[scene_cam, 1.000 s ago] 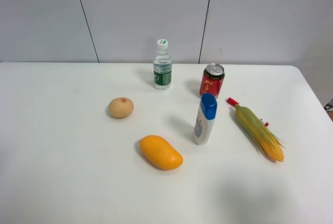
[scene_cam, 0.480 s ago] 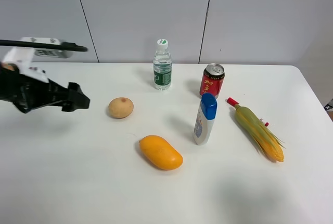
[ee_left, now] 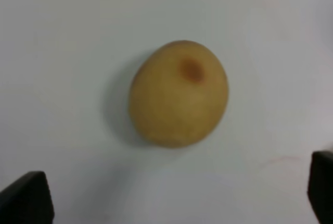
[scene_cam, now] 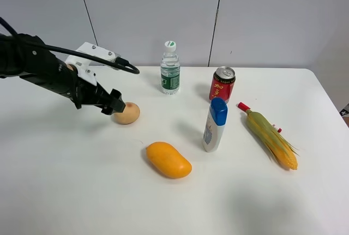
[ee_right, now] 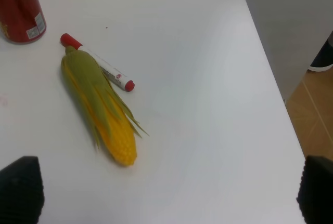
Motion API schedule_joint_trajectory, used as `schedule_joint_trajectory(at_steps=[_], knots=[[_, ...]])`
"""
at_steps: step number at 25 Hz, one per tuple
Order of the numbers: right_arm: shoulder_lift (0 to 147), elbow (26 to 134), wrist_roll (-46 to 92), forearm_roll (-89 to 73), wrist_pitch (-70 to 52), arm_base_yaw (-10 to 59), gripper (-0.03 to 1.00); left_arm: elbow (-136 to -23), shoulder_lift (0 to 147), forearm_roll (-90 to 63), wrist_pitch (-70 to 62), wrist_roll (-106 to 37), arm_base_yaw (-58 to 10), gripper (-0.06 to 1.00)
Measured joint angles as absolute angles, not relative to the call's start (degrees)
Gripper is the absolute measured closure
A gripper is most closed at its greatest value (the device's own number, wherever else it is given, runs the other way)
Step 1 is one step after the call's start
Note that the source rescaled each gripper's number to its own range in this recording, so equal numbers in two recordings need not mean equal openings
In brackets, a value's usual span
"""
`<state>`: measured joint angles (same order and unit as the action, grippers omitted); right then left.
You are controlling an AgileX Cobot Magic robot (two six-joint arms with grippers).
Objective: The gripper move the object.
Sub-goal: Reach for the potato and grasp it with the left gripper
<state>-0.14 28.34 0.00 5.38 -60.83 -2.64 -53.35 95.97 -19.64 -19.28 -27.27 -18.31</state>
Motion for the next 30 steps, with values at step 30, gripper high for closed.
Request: schedule_joint_trajectory(at_steps=[30], knots=[[-0.14, 28.34, 0.0, 5.38, -60.83, -2.64, -0.03, -61.99, 115.1, -27.37, -10.8, -31.53, -18.31, -0.06]])
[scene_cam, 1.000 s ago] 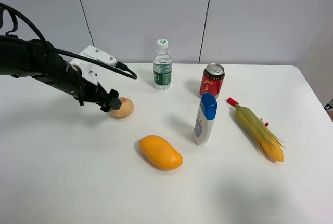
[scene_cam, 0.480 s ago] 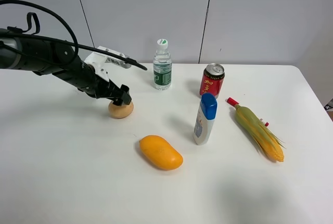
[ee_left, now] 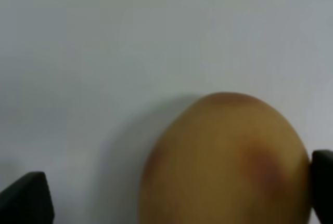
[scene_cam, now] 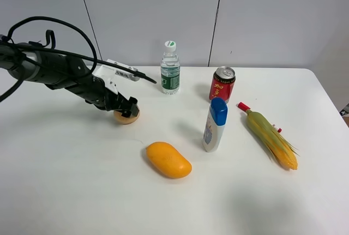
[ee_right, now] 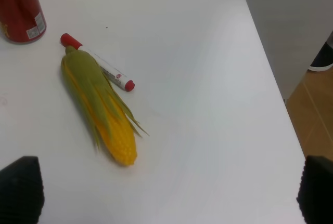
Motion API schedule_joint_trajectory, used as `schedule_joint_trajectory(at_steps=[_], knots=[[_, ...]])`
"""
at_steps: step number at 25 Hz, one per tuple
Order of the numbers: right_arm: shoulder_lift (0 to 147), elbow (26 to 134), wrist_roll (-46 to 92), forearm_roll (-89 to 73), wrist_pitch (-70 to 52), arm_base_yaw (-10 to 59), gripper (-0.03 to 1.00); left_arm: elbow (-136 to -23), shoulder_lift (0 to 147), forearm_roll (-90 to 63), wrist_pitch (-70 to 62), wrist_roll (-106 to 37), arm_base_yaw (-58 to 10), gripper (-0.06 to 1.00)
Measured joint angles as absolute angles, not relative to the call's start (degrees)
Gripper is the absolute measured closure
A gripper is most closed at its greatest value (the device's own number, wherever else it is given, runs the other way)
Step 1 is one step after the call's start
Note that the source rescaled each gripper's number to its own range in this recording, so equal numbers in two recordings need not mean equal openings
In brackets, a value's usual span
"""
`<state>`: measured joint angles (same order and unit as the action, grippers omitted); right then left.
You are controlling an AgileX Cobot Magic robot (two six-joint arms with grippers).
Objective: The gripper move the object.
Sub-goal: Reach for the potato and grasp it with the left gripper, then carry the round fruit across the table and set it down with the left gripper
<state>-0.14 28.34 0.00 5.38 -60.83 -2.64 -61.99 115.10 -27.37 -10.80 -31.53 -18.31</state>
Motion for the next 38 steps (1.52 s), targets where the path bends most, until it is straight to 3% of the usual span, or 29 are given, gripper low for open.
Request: schedule_joint_trajectory(at_steps=[3, 6, 9, 12, 22, 29, 38], knots=[[-0.14, 28.34, 0.0, 5.38, -60.83, -2.64, -0.03, -61.99, 115.51, -27.79, -9.42, -31.53, -18.42, 0.04], [-0.14, 28.34, 0.0, 5.38, -60.83, -2.64, -0.03, -61.99, 115.57, -29.78, -9.44, -31.57, -18.54, 0.32], [-0.14, 28.34, 0.0, 5.38, -60.83, -2.64, -0.03, -62.01, 115.57, -31.23, -10.92, -31.7, -18.6, 0.74], [-0.14, 28.34, 0.0, 5.38, -60.83, -2.64, -0.03, -62.06, 115.57, -31.23, -11.99, -32.2, -18.6, 0.9], [-0.14, 28.34, 0.0, 5.38, -60.83, -2.64, -0.03, -62.01, 107.8, -32.74, -14.76, -32.26, -19.41, 0.94], [-0.14, 28.34, 0.0, 5.38, -60.83, -2.64, -0.03, -63.49, 103.58, -33.54, -16.76, -33.34, -26.58, 0.94], [-0.14, 28.34, 0.0, 5.38, -60.83, -2.64, -0.03, -72.96, 110.2, -34.84, -17.57, -34.61, -32.69, 0.94]])
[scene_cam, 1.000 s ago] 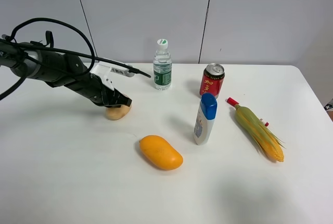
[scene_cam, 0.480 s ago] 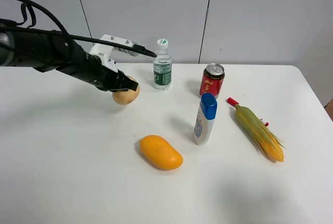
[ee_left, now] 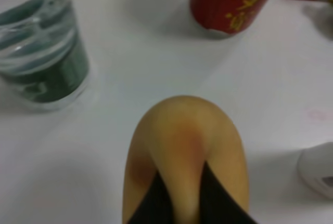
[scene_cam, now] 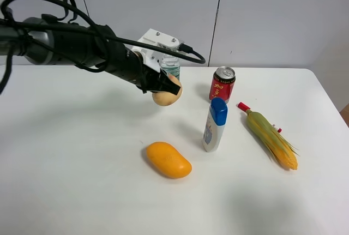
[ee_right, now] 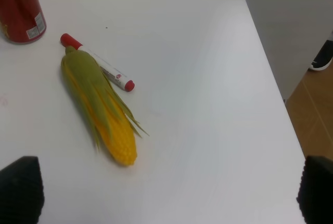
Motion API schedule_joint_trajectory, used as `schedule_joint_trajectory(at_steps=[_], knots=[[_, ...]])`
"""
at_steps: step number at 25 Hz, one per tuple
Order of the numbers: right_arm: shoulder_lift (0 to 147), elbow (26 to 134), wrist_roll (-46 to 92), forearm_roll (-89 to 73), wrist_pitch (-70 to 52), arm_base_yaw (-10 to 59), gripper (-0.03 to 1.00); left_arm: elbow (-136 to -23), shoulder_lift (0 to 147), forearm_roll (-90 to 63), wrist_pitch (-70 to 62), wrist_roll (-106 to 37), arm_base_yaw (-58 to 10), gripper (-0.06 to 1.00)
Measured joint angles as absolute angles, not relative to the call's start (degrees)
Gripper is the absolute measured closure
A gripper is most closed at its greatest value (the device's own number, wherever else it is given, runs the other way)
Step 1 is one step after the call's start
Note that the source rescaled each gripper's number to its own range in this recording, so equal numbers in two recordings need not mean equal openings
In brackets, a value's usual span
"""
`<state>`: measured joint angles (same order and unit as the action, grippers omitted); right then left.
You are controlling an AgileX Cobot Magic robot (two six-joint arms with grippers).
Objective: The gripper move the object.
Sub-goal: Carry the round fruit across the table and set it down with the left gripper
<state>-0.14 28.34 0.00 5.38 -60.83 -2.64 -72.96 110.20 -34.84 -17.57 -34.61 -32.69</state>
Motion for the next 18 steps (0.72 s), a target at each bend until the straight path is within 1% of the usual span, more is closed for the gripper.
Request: schedule_joint_trajectory(at_steps=[6, 11, 18], knots=[[-0.14, 28.34, 0.0, 5.38, -60.83, -2.64, -0.03, -79.35, 117.86, -35.58, -18.37, -35.93, -35.26, 0.94], [-0.14, 28.34, 0.0, 5.38, -60.83, -2.64, -0.03, -84.35, 123.17, -36.91, -18.5, -38.91, -35.71, 0.94], [-0.14, 28.34, 0.0, 5.38, -60.83, -2.64, -0.03, -87.22, 127.22, -38.45, -18.37, -39.77, -35.82, 0.94]])
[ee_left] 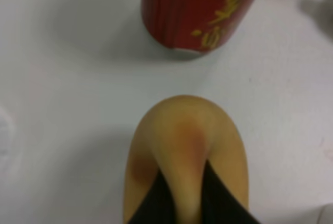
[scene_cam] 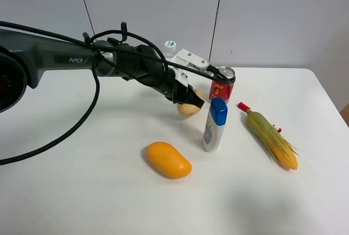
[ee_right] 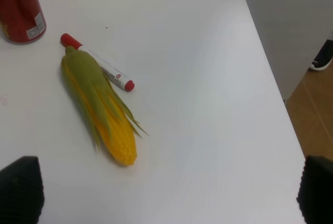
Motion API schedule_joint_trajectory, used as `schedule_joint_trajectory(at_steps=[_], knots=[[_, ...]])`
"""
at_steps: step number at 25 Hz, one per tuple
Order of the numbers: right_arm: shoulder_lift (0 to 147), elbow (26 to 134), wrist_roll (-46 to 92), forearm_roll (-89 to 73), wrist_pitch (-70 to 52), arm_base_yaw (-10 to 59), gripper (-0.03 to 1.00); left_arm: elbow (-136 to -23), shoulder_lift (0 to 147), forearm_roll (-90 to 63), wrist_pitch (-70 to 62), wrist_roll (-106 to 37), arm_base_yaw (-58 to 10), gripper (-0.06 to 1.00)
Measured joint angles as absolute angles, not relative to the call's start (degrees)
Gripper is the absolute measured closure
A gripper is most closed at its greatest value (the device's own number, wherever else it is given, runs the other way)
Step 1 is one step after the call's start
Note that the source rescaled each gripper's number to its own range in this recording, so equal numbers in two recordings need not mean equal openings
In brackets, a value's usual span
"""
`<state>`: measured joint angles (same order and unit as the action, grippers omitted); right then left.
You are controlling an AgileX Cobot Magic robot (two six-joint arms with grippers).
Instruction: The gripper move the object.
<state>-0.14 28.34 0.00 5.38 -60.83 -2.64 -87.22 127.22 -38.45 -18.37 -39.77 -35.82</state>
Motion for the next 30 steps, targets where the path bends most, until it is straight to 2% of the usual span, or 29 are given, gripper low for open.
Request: schedule_joint_trajectory(at_steps=[2, 3, 4, 6, 7, 8, 10, 15, 21, 30], knots=[[-0.14, 28.34, 0.0, 5.38, -60.83, -2.64, -0.03, -87.22, 127.65, -38.89, -18.3, -39.77, -35.82, 0.89], [-0.14, 28.34, 0.0, 5.38, -60.83, -2.64, -0.03, -87.22, 127.77, -39.02, -17.86, -39.77, -35.82, 0.81], [-0.14, 28.34, 0.0, 5.38, -60.83, -2.64, -0.03, -87.22, 127.82, -39.13, -17.25, -39.77, -35.82, 0.7], [-0.14, 28.34, 0.0, 5.38, -60.83, -2.64, -0.03, -87.22, 127.82, -39.78, -14.89, -38.58, -35.82, 0.33], [-0.14, 28.34, 0.0, 5.38, -60.83, -2.64, -0.03, -87.27, 127.82, -40.01, -12.74, -37.45, -35.82, 0.19], [-0.14, 28.34, 0.0, 5.38, -60.83, -2.64, -0.03, -87.27, 127.87, -40.06, -10.31, -36.44, -35.82, 0.08], [-0.14, 28.34, 0.0, 5.38, -60.83, -2.64, -0.03, -87.27, 127.87, -40.06, -6.33, -35.46, -35.85, -0.01], [-0.14, 28.34, 0.0, 5.38, -60.83, -2.64, -0.03, -87.27, 125.24, -40.26, -4.73, -34.15, -35.89, -0.05], [-0.14, 28.34, 0.0, 5.38, -60.83, -2.64, -0.03, -86.65, 115.07, -38.29, -5.17, -33.61, -35.14, -0.05], [-0.14, 28.34, 0.0, 5.38, -60.83, -2.64, -0.03, -76.2, 95.31, -26.7, -16.95, -31.61, -32.38, -0.05]])
